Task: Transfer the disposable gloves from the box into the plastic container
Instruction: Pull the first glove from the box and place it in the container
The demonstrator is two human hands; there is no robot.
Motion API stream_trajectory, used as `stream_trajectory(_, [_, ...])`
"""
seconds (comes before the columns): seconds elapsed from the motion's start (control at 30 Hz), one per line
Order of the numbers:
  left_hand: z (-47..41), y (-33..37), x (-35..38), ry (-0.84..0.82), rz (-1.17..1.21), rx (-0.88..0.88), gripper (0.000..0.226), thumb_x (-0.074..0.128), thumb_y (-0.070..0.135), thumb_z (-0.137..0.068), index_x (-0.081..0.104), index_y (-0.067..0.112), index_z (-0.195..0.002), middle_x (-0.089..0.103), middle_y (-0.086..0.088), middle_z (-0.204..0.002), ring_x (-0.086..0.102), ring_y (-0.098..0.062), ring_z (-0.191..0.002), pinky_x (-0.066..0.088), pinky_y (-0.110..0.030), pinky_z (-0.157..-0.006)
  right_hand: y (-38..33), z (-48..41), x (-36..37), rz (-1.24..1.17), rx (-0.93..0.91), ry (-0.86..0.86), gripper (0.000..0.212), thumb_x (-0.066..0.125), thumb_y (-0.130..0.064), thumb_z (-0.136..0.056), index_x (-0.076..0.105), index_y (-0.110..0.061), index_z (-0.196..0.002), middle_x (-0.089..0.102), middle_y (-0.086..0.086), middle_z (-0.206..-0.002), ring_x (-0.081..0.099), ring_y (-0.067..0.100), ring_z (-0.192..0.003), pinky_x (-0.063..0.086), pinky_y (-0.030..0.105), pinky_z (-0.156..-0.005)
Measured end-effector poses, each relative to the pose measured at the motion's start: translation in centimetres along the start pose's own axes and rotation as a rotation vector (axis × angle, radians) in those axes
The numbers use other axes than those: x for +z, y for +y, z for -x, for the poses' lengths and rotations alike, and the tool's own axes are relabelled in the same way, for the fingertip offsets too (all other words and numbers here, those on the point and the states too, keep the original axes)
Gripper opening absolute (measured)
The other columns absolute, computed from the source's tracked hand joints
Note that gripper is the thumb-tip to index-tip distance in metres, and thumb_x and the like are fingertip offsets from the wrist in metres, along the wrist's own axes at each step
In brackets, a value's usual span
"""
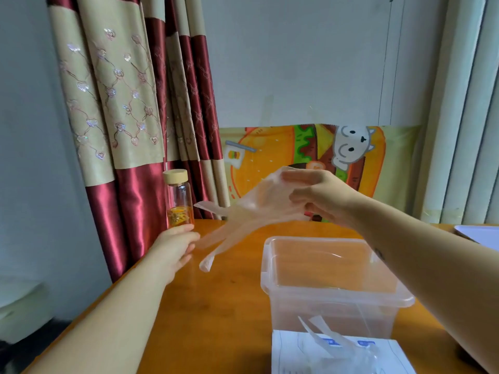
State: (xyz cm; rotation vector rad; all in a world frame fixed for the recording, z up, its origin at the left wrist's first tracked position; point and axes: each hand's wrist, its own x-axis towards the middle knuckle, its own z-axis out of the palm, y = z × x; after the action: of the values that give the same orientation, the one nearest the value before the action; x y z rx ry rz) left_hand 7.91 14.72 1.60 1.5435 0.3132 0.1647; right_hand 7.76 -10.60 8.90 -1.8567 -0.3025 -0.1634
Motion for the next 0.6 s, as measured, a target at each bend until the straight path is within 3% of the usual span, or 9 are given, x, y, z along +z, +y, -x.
stream_trajectory(0.07, [-1.1,-0.5,-1.5,0.175,-0.174,0.115,0.043,0.057,0.004,-0.091,0.055,0.014,-0.133,0.058,-0.01,-0.129,0.055,-0.024,-0.115,0.043,-0.037,-0.101,1.1,0.3,0.2,0.027,0.042,-0.042,0.044,0.05,0.011,-0.085,0.066,-0.023,-0.109,0.06,0.01,-0.119,0.06,0.024,-0.093,0.056,0.028,-0.074])
stream_trajectory(0.13, [-1.4,-0.4,-1.5,0.289,-0.296,0.302,0.04,0.056,0.004,-0.089,0.058,0.013,-0.128,0.06,-0.008,-0.128,0.057,-0.023,-0.111,0.045,-0.035,-0.097,2.7,0.7,0.1,0.075,0.114,-0.074,0.043,0.047,0.01,-0.088,0.067,-0.027,-0.095,0.061,0.011,-0.117,0.06,0.028,-0.104,0.055,0.036,-0.087])
stream_trajectory(0.2, [-0.8,0.2,0.5,0.259,-0.381,0.534,0.033,0.056,0.002,-0.089,0.062,0.015,-0.119,0.063,-0.005,-0.119,0.059,-0.016,-0.097,0.045,-0.026,-0.086,4.8,0.9,-0.4,0.18,0.182,-0.097,0.044,0.051,0.009,-0.085,0.065,-0.022,-0.113,0.058,0.01,-0.122,0.059,0.025,-0.103,0.056,0.027,-0.076])
stream_trajectory(0.27, [0.3,0.7,3.7,0.086,-0.517,0.744,0.028,0.056,0.002,-0.09,0.063,0.022,-0.108,0.061,0.003,-0.11,0.056,-0.009,-0.086,0.042,-0.016,-0.074,6.5,1.0,-1.3,0.317,0.233,-0.131,0.056,0.056,0.008,-0.08,0.057,-0.018,-0.13,0.056,0.008,-0.124,0.059,0.021,-0.098,0.052,0.017,-0.063])
stream_trajectory(0.37, [2.3,1.2,8.8,-0.261,-0.76,0.873,0.021,0.055,0.013,-0.093,0.064,0.03,-0.099,0.057,0.013,-0.103,0.055,-0.005,-0.087,0.045,-0.018,-0.076,8.0,1.2,-3.0,0.525,0.254,-0.135,0.064,0.061,0.005,-0.076,0.052,-0.02,-0.134,0.055,0.004,-0.128,0.059,0.02,-0.103,0.054,0.024,-0.08])
stream_trajectory(0.5, [2.8,0.9,13.1,-0.569,-1.23,0.766,0.021,0.055,0.029,-0.093,0.069,0.031,-0.109,0.061,0.013,-0.12,0.054,-0.01,-0.106,0.045,-0.03,-0.093,9.2,1.5,-5.6,0.795,0.263,-0.195,0.066,0.067,-0.004,-0.076,0.049,-0.023,-0.137,0.052,-0.003,-0.135,0.053,0.016,-0.113,0.045,0.026,-0.096])
stream_trajectory(0.6, [2.1,0.2,15.1,-0.696,-1.502,0.616,0.029,0.061,0.033,-0.09,0.067,0.026,-0.118,0.062,0.005,-0.12,0.056,-0.017,-0.108,0.048,-0.037,-0.094,10.3,2.0,-6.9,0.955,0.292,-0.291,0.067,0.069,-0.01,-0.078,0.046,-0.023,-0.139,0.048,-0.005,-0.141,0.049,0.014,-0.124,0.039,0.025,-0.103])
